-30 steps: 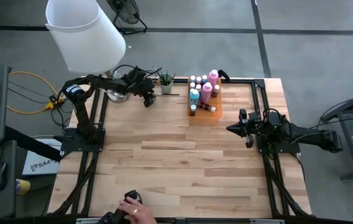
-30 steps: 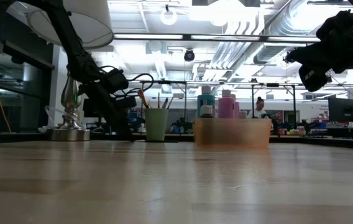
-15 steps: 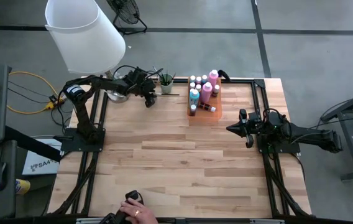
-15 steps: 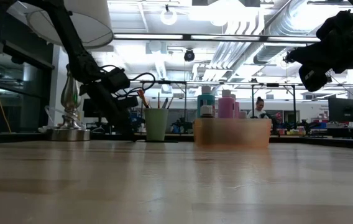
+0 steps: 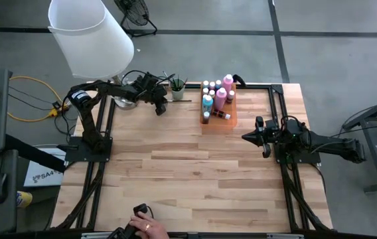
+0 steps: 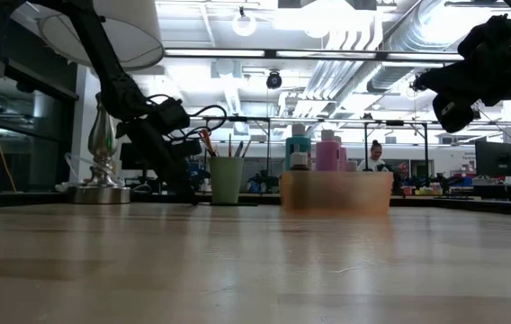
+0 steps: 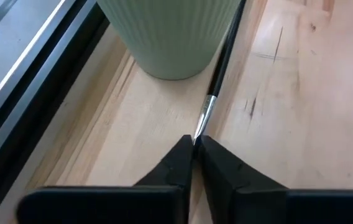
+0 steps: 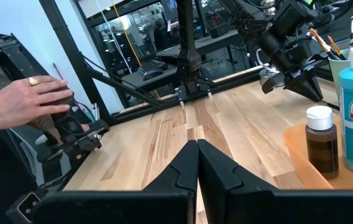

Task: Pick & Place Paint Supplies
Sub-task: Put the black paint brush into the green cup

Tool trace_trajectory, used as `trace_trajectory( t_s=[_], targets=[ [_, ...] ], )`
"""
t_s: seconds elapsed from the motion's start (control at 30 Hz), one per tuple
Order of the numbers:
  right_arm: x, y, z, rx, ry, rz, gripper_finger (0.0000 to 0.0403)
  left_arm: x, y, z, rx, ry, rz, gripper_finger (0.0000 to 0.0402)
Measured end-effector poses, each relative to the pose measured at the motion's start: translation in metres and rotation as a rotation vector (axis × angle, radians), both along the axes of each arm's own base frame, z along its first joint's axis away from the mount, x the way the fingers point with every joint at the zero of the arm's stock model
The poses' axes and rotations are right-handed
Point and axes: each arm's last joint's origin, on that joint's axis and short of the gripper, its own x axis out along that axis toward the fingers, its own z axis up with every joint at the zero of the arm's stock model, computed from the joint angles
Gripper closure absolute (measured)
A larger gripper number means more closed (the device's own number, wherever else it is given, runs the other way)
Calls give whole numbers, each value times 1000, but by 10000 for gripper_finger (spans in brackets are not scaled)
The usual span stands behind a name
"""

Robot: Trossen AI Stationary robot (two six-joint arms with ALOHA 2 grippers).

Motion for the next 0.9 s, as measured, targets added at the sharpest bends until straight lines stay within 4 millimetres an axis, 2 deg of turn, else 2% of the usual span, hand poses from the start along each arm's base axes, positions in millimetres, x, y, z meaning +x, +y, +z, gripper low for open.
trace_trajectory(
  t_s=[0.13, 0.57, 0.9],
  targets=[
    [0, 0, 0, 0, 0, 0, 401, -2, -1, -1, 12, 45, 0, 397],
    [0, 0, 0, 0, 0, 0, 401, 5, -14, -1, -1, 93, -22, 401],
    [0, 0, 0, 0, 0, 0, 401, 11, -37, 20, -40, 79, -52, 401]
  ],
)
